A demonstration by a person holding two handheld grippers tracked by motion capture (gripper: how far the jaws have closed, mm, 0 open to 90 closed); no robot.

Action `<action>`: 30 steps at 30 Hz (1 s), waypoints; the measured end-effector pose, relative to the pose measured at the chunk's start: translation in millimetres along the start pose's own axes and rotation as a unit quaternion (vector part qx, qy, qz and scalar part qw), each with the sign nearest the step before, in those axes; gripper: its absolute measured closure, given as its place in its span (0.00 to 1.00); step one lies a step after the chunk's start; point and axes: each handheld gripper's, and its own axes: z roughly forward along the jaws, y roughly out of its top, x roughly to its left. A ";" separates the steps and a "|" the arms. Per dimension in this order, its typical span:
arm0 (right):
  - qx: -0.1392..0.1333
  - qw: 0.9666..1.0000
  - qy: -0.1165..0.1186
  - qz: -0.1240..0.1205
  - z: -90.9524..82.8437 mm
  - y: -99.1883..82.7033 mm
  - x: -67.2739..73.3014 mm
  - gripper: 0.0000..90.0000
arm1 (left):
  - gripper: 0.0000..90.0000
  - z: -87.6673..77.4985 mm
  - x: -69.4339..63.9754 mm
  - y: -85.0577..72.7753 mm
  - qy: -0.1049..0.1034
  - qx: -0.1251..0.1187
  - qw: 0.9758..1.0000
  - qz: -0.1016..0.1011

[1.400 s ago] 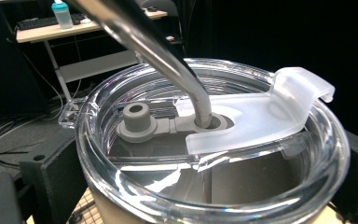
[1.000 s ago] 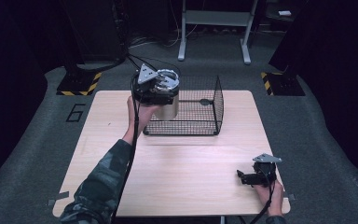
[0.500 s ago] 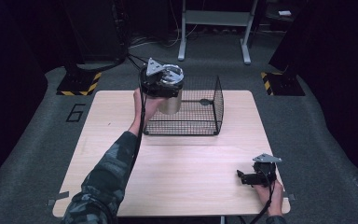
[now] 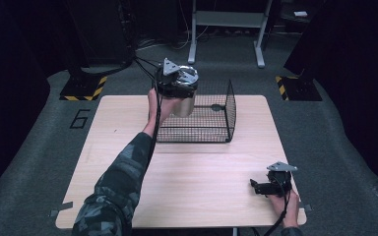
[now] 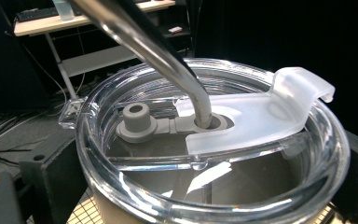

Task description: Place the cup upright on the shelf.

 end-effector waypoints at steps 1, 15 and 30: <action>0.000 1.000 0.000 0.000 0.0 0.0 0.0 0.00 | 0.04 0.0 0.0 0.0 0.000 0.000 1.000 0.000; 0.000 1.000 0.000 0.000 0.0 0.0 0.1 0.00 | 0.04 27.5 4.2 -15.8 0.019 0.024 0.999 -0.009; -0.001 1.000 -0.001 0.001 0.1 0.0 0.4 0.00 | 0.04 53.9 14.4 -52.8 0.014 0.063 0.997 -0.050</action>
